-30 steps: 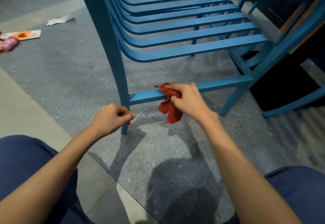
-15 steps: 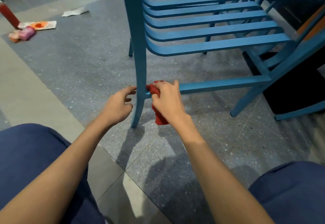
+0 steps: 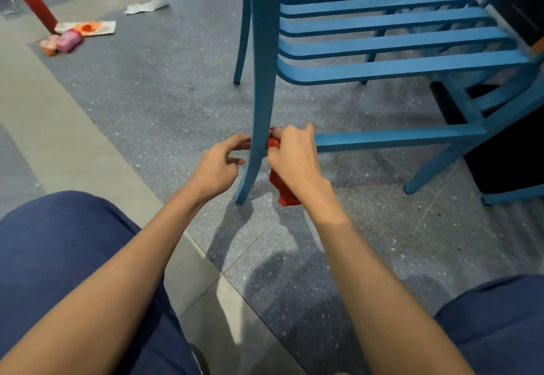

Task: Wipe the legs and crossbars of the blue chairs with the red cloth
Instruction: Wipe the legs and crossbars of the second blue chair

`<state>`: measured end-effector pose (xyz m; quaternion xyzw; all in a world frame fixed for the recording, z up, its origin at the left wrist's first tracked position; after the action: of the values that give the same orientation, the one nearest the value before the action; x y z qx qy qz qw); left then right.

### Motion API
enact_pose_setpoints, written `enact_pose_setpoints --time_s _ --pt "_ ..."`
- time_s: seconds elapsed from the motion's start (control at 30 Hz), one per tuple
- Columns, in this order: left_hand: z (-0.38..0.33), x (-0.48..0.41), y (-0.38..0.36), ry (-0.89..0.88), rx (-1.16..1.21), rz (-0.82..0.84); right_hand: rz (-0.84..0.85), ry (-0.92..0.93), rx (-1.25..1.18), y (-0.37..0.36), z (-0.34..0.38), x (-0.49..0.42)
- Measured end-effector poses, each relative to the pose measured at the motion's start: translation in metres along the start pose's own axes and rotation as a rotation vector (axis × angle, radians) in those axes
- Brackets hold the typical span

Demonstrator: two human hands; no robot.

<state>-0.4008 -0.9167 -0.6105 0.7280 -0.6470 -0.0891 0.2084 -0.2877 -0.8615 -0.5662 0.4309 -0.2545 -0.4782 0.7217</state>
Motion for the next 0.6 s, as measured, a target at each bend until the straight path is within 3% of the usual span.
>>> enact_pose_setpoints --time_s 0.1,0.17,0.27,0.37,0.47,0.6 --pt "0.020 0.004 -0.002 0.058 0.047 -0.120 -0.168 0.110 -0.046 -0.001 0.000 0.036" --pt "0.049 0.014 -0.010 0.256 0.160 -0.184 -0.170 0.072 -0.171 -0.008 -0.008 0.053" --pt "0.077 0.037 -0.047 0.505 0.508 -0.138 -0.178 -0.055 -0.303 -0.015 -0.021 0.066" --pt "0.089 0.051 -0.076 0.613 0.665 -0.086 -0.065 -0.275 -0.419 -0.044 -0.041 0.072" --pt "0.102 0.061 -0.093 0.686 0.768 -0.049 0.108 -0.462 -0.698 -0.087 -0.056 0.079" --pt "0.120 0.068 -0.103 0.754 0.943 0.018 0.299 -0.445 -0.789 -0.123 -0.050 0.079"
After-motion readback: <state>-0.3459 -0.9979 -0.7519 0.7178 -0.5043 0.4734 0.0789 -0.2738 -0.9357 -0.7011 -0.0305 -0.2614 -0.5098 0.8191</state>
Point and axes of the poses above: each hand's wrist, its own x-axis away from the middle knuckle, its own y-axis out of the back of the hand, z = x × y, the point moved 10 cm from there along -x, towards the middle knuckle, and after that the axes turned 3 degrees about z, right-handed, at the moved point
